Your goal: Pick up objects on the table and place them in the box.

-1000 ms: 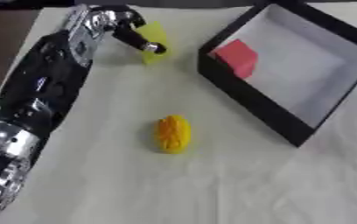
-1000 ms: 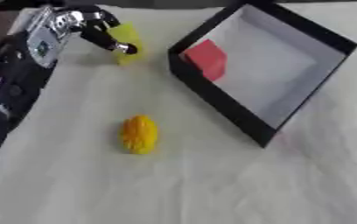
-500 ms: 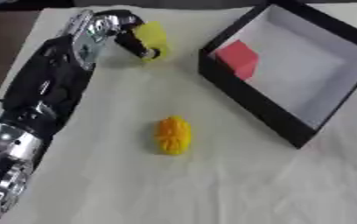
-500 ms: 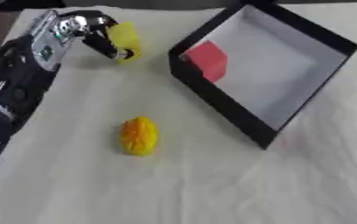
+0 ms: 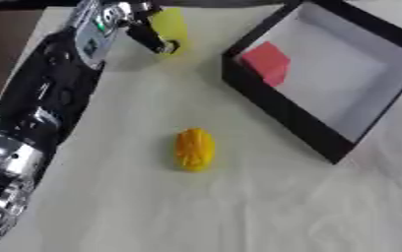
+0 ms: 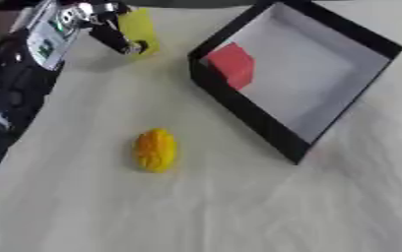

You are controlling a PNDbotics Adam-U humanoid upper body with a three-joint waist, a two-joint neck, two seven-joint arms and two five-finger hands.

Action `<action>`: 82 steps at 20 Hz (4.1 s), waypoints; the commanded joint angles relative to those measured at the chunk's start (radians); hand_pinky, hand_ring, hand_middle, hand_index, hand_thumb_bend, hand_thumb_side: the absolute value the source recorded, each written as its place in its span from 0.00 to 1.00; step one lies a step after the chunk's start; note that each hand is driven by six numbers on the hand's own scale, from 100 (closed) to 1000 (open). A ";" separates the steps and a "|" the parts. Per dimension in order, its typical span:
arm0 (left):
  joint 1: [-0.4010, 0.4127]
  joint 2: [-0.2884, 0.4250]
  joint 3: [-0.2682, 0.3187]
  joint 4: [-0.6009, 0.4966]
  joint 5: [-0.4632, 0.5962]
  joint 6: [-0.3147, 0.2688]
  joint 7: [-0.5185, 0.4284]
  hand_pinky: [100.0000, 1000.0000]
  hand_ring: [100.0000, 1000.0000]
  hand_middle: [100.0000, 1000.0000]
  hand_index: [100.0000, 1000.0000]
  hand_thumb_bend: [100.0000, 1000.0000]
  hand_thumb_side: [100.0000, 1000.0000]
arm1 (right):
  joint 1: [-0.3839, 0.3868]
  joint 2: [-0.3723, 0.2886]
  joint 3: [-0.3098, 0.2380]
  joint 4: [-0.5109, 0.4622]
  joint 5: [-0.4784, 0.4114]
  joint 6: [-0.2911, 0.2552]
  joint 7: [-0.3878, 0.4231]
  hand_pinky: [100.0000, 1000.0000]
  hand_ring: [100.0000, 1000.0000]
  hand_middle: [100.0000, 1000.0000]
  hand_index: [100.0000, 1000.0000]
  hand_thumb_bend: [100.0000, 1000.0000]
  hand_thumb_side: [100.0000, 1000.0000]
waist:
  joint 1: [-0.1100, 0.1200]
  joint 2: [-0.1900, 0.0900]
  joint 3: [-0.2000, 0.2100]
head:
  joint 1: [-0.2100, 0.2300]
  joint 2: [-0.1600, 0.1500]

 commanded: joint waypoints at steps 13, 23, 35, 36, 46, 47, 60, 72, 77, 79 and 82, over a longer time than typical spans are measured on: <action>-0.138 -0.024 -0.148 -0.337 0.134 -0.100 0.059 0.71 0.67 0.61 0.58 0.00 0.00 | 0.035 -0.092 -0.058 -0.017 -0.085 -0.057 -0.062 0.97 0.87 0.82 0.88 0.00 0.52 | -0.003 -0.088 0.016 | 0.002 0.029; -0.103 -0.072 -0.352 -0.491 0.127 -0.174 -0.082 0.70 0.68 0.61 0.59 0.04 0.00 | 0.056 -0.142 -0.113 -0.017 -0.153 -0.112 -0.147 0.96 0.87 0.82 0.88 0.00 0.52 | -0.006 -0.100 0.011 | 0.011 0.023; -0.044 -0.159 -0.402 -0.294 0.025 -0.252 -0.076 0.73 0.73 0.69 0.67 0.21 0.01 | 0.045 -0.126 -0.100 -0.017 -0.143 -0.093 -0.124 0.97 0.87 0.82 0.88 0.00 0.52 | -0.002 -0.091 0.004 | 0.022 0.020; -0.041 -0.164 -0.397 -0.276 0.017 -0.260 -0.069 0.74 0.74 0.70 0.70 0.23 0.05 | 0.044 -0.125 -0.099 -0.017 -0.142 -0.092 -0.122 0.97 0.87 0.82 0.88 0.00 0.52 | -0.001 -0.091 0.004 | 0.023 0.020; -0.031 -0.154 -0.332 -0.285 -0.014 -0.270 -0.012 0.83 0.85 0.83 0.97 0.79 0.43 | 0.045 -0.124 -0.095 -0.017 -0.138 -0.088 -0.116 0.97 0.87 0.82 0.88 0.00 0.52 | -0.001 -0.094 0.008 | 0.020 0.033; -0.030 -0.144 -0.323 -0.306 -0.014 -0.267 -0.001 0.83 0.85 0.83 0.97 0.81 0.43 | 0.046 -0.124 -0.096 -0.017 -0.138 -0.088 -0.117 0.97 0.87 0.82 0.88 0.00 0.52 | -0.001 -0.095 0.009 | 0.016 0.037; -0.031 -0.002 -0.183 -0.612 0.154 -0.196 0.155 0.82 0.80 0.80 0.90 0.45 0.25 | 0.076 -0.133 -0.106 -0.017 -0.139 -0.094 -0.132 0.97 0.87 0.82 0.88 0.00 0.52 | -0.004 -0.117 0.034 | -0.038 0.081; 0.172 0.306 -0.348 -0.924 0.346 -0.122 0.191 0.80 0.77 0.79 0.89 0.39 0.38 | 0.120 -0.131 -0.106 -0.017 -0.104 -0.099 -0.131 0.97 0.87 0.82 0.88 0.00 0.51 | -0.006 -0.135 0.077 | -0.093 0.096; 0.299 0.435 -0.394 -1.053 0.425 -0.085 0.166 0.80 0.77 0.79 0.88 0.39 0.52 | 0.127 -0.121 -0.108 -0.017 -0.091 -0.102 -0.133 0.97 0.87 0.82 0.88 0.00 0.51 | -0.012 -0.132 0.077 | -0.112 0.098; 0.344 0.485 -0.411 -1.102 0.456 -0.064 0.137 0.79 0.77 0.79 0.88 0.40 0.55 | 0.129 -0.119 -0.107 -0.017 -0.088 -0.103 -0.134 0.97 0.87 0.82 0.88 0.00 0.51 | -0.013 -0.131 0.077 | -0.114 0.098; 0.402 0.559 -0.411 -1.177 0.501 -0.031 0.092 0.79 0.76 0.79 0.88 0.41 0.58 | 0.129 -0.114 -0.105 -0.017 -0.084 -0.103 -0.132 0.97 0.87 0.82 0.88 0.00 0.51 | -0.017 -0.129 0.073 | -0.118 0.095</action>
